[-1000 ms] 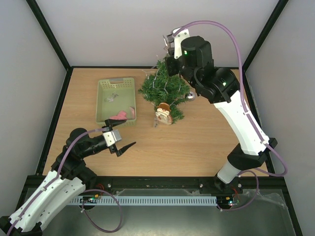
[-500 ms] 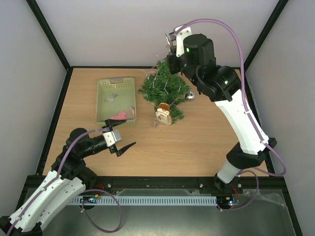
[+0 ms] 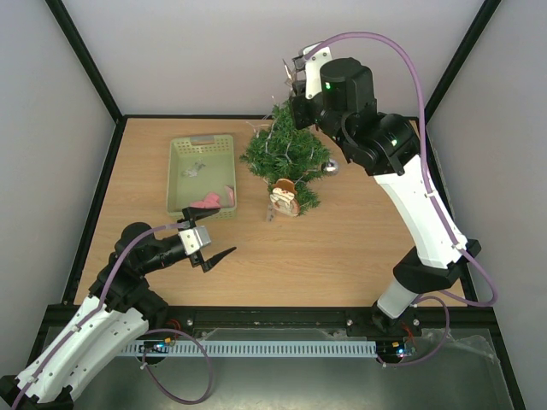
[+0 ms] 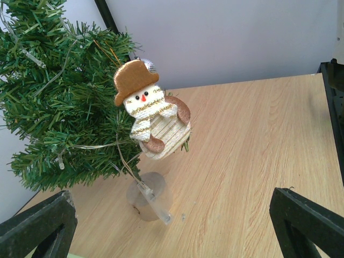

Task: Decorate the small christmas tree
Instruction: Place the decoration item on the Christmas tree.

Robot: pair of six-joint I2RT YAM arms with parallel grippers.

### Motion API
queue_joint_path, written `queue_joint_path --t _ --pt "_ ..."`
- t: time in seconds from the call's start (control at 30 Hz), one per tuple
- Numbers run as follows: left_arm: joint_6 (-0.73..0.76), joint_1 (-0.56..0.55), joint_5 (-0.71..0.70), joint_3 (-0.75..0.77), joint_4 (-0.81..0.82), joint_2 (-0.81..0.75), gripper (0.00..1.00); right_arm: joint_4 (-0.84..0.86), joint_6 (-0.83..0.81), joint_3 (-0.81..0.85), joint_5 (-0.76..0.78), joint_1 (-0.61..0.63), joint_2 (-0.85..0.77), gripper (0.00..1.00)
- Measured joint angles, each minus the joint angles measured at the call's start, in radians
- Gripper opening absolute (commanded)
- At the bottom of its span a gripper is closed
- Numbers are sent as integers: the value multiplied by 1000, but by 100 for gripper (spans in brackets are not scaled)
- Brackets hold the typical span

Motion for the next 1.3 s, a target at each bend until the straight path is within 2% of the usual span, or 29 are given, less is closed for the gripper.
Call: queue_joint_path --t 1.3 --pt "0 0 5 -1 -1 0 99 -56 7 14 -24 0 -8 2"
